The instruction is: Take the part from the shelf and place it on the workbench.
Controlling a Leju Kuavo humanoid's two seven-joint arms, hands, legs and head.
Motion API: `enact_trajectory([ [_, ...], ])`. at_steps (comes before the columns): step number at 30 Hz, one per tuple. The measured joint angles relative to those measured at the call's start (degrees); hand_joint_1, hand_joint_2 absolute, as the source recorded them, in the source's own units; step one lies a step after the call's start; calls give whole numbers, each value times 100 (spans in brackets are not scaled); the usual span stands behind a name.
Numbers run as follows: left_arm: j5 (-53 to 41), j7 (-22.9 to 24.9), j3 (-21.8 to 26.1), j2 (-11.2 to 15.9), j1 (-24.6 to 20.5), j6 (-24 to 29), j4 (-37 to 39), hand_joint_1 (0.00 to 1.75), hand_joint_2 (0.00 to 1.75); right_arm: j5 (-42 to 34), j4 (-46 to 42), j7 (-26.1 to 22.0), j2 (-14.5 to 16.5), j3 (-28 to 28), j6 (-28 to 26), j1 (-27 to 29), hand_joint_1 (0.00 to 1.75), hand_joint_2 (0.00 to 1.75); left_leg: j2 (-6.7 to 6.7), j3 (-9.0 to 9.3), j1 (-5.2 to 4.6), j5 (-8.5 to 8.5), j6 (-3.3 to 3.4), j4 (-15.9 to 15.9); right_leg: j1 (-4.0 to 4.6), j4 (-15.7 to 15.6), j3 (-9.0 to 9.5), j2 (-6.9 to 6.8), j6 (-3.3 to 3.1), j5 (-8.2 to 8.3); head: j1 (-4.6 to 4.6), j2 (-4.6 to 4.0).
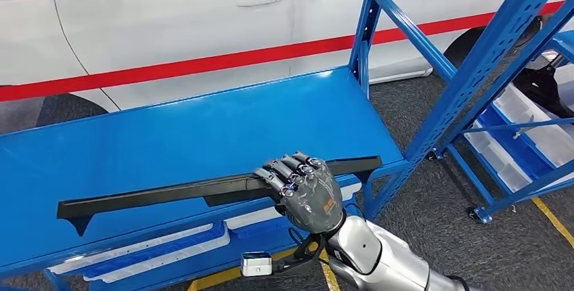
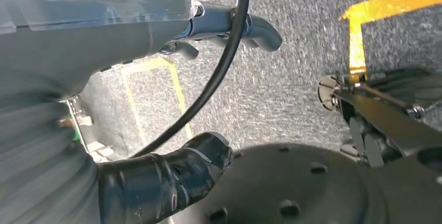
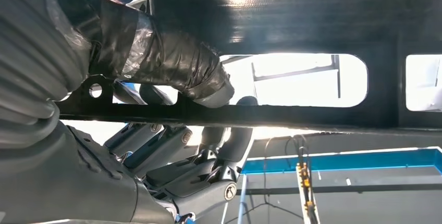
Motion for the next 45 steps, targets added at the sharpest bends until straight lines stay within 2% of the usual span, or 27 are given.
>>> enact_trajectory([
  [2,0,1,-7,-1,-3,1,0,0,175,5,-10,0,-1,-3,-3,0,175,175,0,-54,15,-60,-61,73,-2,-27,-51,-7,-104,40,-1,0],
  [3,-1,2,-10,-2,-3,1,0,0,175,10,-13,0,-1,-5,-7,0,175,175,1,-116,21,-189,-84,209,-5,-43,-81,-16,-157,75,0,0],
  [6,-11,2,-31,-4,-11,5,0,0,175,30,-15,-3,-1,-8,-19,12,175,175,3,-458,24,-806,-127,1123,27,-58,-212,-38,-261,181,-3,0],
  [7,-16,2,-42,-4,-12,6,0,0,175,34,-15,-6,-1,-9,-20,23,175,175,3,-530,23,-911,-124,1374,48,-57,-263,-41,-276,218,-3,0],
  [8,-22,4,-54,-4,-12,7,0,0,175,38,-15,-10,-1,-11,-20,37,175,175,3,-512,16,-897,-106,1443,72,-56,-315,-42,-286,259,-3,0],
  [9,-28,5,-64,-4,-11,7,0,0,175,43,-15,-14,-1,-14,-21,51,175,175,2,-394,3,-777,-69,1305,97,-55,-363,-40,-293,302,-3,0],
  [12,-54,10,-90,12,-25,13,4,0,175,78,-16,-17,-4,-44,-27,85,175,175,21,279,-76,-373,124,210,150,-62,-469,-39,-285,438,0,0],
  [14,-67,14,-104,25,-41,19,9,0,175,98,-18,-17,-10,-69,-30,105,175,175,43,450,-131,-310,201,-172,120,-98,-483,-58,-225,538,2,0],
  [17,-82,20,-113,14,-50,22,8,0,175,107,-38,-17,-25,-99,-31,141,175,175,60,393,-129,-58,254,-358,97,-188,-495,-62,-119,642,1,0],
  [18,-84,22,-115,7,-52,23,8,0,175,108,-47,-17,-33,-113,-31,158,175,175,72,359,-108,56,275,-438,103,-117,-533,-53,-91,507,3,-1],
  [21,-96,26,-119,-3,-48,26,9,0,175,105,-86,-18,-52,-148,-33,202,175,175,104,141,-77,313,284,-497,68,701,-732,-35,-11,-310,7,-1],
  [22,-100,26,-122,-5,-46,26,9,0,175,97,-108,-21,-56,-154,-33,220,175,175,107,38,-70,369,267,-467,44,1011,-761,-36,19,-443,8,0],
  [23,-103,26,-128,-9,-45,25,9,0,175,87,-131,-27,-61,-158,-33,238,175,175,110,-69,-57,416,246,-424,19,1203,-731,-37,51,-443,7,0],
  [24,-108,26,-138,-18,-45,24,9,0,175,74,-158,-34,-66,-164,-33,251,175,175,111,-183,-36,455,217,-365,-9,1219,-612,-38,88,-334,8,0],
  [25,-114,26,-149,-26,-45,23,9,0,175,59,-188,-42,-72,-175,-33,257,175,175,112,-293,-9,484,186,-290,-38,1036,-397,-40,126,-187,7,0],
  [27,-128,30,-176,-39,-49,21,9,0,175,33,-246,-50,-80,-212,-33,260,175,175,105,-497,25,515,112,-104,-69,344,134,-35,180,-146,12,0],
  [29,-136,36,-203,-41,-49,20,10,0,175,17,-303,-52,-82,-245,-33,273,175,175,90,-606,15,540,34,28,-55,-58,382,-17,119,-292,21,1],
  [31,-138,39,-223,-42,-35,20,11,0,175,14,-340,-52,-86,-266,-33,287,175,175,78,-642,12,602,-46,50,-38,-71,331,-10,-23,-278,27,1],
  [33,-139,40,-236,-42,-22,20,11,0,175,14,-365,-58,-90,-276,-33,289,175,175,70,-727,33,456,-114,154,-39,-84,218,-24,-149,-179,27,0],
  [36,-163,38,-251,-44,-23,20,11,0,175,17,-403,-66,-91,-284,-33,298,175,175,65,-948,43,-350,-165,947,-22,-91,-11,-35,-245,16,24,0],
  [37,-176,33,-255,-44,-24,20,11,0,175,18,-407,-66,-91,-288,-33,302,175,175,65,-993,43,-544,-169,1282,-5,-88,-90,-36,-255,80,23,0],
  [38,-189,27,-261,-44,-24,20,11,0,175,18,-409,-66,-91,-292,-33,308,175,175,65,-983,41,-603,-160,1520,16,-85,-171,-38,-262,148,23,0],
  [39,-196,22,-267,-44,-24,19,11,0,175,17,-409,-66,-91,-295,-33,315,175,175,64,-894,36,-529,-136,1588,38,-82,-248,-39,-266,212,23,0],
  [40,-201,16,-275,-44,-25,17,11,0,175,17,-412,-66,-91,-299,-33,319,175,175,61,-713,22,-377,-96,1460,61,-80,-319,-39,-267,275,23,0],
  [41,-208,13,-285,-43,-28,13,11,0,175,14,-420,-66,-91,-305,-33,322,175,175,57,-435,-2,-228,-34,1148,79,-80,-384,-37,-267,337,23,0],
  [43,-227,5,-304,-33,-41,-2,32,0,175,-16,-444,-66,-91,-323,-33,321,175,175,55,186,-70,-196,105,284,98,-88,-458,-41,-239,448,26,0],
  [45,-242,31,-334,-28,-52,-37,60,0,175,-97,-459,-66,-92,-346,-33,321,175,175,54,470,-129,-262,184,-218,70,-140,-459,-58,-173,563,24,1],
])
